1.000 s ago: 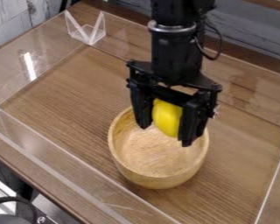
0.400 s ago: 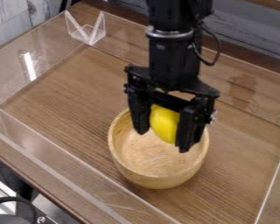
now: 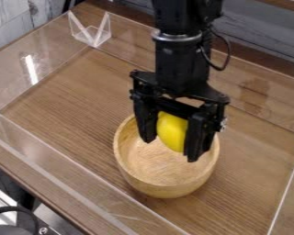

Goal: Put the lemon in the brown bowl

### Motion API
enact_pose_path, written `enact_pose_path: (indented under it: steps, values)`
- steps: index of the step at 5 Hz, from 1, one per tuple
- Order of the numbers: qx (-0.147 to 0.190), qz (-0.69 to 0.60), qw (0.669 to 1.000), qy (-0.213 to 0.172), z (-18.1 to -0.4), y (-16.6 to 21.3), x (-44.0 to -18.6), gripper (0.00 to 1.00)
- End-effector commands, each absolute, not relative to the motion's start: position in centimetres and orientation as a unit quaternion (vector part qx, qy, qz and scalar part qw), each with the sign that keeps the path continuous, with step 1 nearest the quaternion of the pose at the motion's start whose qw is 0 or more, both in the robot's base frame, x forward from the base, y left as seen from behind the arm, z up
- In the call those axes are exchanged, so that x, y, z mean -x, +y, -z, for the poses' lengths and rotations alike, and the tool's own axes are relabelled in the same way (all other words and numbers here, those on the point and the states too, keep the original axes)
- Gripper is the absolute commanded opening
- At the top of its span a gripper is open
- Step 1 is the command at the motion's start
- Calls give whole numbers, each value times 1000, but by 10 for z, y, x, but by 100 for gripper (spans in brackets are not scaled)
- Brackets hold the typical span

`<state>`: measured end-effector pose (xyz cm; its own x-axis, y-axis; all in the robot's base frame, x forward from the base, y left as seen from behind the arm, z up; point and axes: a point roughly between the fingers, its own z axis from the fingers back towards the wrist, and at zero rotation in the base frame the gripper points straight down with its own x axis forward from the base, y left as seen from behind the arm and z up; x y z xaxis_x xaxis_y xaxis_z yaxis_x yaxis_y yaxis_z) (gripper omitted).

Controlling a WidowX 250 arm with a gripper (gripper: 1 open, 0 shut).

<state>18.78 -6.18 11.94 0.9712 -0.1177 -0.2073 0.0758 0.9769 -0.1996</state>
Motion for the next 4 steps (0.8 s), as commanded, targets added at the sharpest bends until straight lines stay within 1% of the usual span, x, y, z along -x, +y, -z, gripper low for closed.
enact_pose_path:
  steps: [1, 2, 4]
  values:
    - [103, 52, 990, 86, -132, -62, -190, 100]
    - [103, 53, 990, 86, -131, -61, -189, 0]
    - [103, 57, 989, 86, -128, -58, -186, 0]
